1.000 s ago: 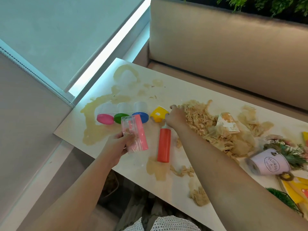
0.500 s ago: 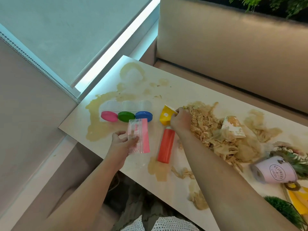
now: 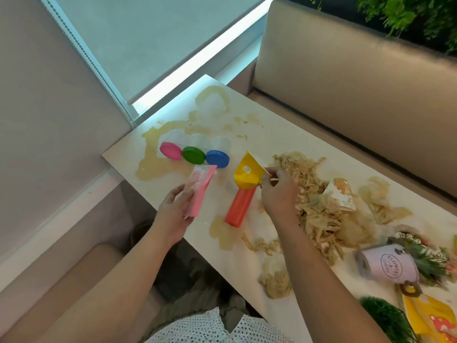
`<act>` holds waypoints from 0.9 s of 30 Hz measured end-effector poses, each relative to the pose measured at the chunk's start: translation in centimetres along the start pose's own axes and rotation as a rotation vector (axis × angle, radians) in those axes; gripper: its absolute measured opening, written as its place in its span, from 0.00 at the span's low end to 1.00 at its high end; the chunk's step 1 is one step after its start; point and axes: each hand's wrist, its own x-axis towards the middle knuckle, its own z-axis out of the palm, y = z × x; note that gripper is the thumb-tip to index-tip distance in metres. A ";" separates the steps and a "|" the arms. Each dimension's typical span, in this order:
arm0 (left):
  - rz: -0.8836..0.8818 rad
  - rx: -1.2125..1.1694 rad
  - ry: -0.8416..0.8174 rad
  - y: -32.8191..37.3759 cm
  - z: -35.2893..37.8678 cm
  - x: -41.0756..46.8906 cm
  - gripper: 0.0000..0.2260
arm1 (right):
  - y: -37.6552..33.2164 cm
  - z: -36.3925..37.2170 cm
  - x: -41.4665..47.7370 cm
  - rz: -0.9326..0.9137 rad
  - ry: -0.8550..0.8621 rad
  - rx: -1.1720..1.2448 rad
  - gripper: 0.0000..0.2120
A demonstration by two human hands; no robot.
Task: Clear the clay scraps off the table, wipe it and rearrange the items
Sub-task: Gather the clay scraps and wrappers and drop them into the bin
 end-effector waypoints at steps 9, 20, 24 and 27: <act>0.076 -0.119 0.025 1.7 -7.0 -2.1 0.16 | -3.2 4.8 -3.6 -0.074 -0.227 0.029 0.06; 0.022 -0.159 0.341 6.4 -21.5 0.0 0.19 | -7.8 19.1 -7.3 -0.133 -0.460 -0.101 0.07; 0.016 -0.149 0.418 7.1 -26.6 1.0 0.18 | -9.0 24.9 -9.0 -0.157 -0.538 -0.142 0.07; 0.018 -0.131 0.501 6.9 -30.0 1.3 0.15 | -9.5 28.2 -10.8 -0.189 -0.616 -0.198 0.07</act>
